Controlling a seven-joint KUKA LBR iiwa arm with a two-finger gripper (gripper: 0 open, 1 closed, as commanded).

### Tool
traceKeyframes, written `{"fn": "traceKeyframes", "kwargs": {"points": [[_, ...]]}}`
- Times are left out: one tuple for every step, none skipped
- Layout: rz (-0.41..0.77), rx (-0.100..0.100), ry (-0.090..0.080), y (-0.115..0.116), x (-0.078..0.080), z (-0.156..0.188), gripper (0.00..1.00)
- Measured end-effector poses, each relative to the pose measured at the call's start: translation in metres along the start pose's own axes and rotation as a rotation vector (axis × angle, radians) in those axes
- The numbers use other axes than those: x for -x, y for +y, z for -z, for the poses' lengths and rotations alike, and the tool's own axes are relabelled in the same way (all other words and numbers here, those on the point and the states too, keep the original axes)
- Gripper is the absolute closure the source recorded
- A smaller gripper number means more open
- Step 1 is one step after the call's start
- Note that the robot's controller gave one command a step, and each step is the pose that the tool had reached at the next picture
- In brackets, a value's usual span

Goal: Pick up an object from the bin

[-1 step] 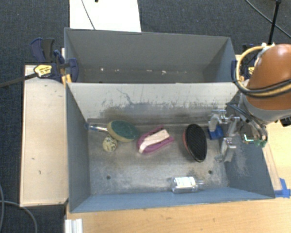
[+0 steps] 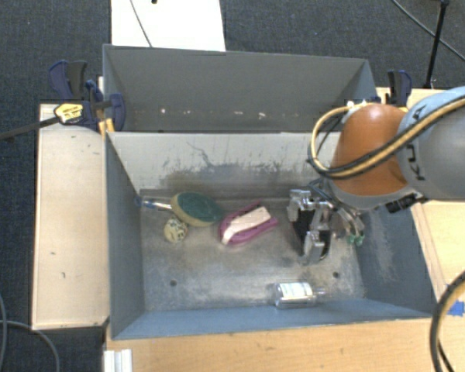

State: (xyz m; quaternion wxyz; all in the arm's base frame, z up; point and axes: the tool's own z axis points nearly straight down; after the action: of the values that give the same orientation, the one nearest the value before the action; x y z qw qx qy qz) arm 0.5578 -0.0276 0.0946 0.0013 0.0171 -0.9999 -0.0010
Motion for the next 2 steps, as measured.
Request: {"fn": "traceKeyframes", "kwargs": {"points": [[-0.278, -0.002, -0.005, -0.073, -0.031, -0.024, 0.00], [-0.606, 0.003, -0.004, -0.115, -0.061, 0.016, 0.00]]}}
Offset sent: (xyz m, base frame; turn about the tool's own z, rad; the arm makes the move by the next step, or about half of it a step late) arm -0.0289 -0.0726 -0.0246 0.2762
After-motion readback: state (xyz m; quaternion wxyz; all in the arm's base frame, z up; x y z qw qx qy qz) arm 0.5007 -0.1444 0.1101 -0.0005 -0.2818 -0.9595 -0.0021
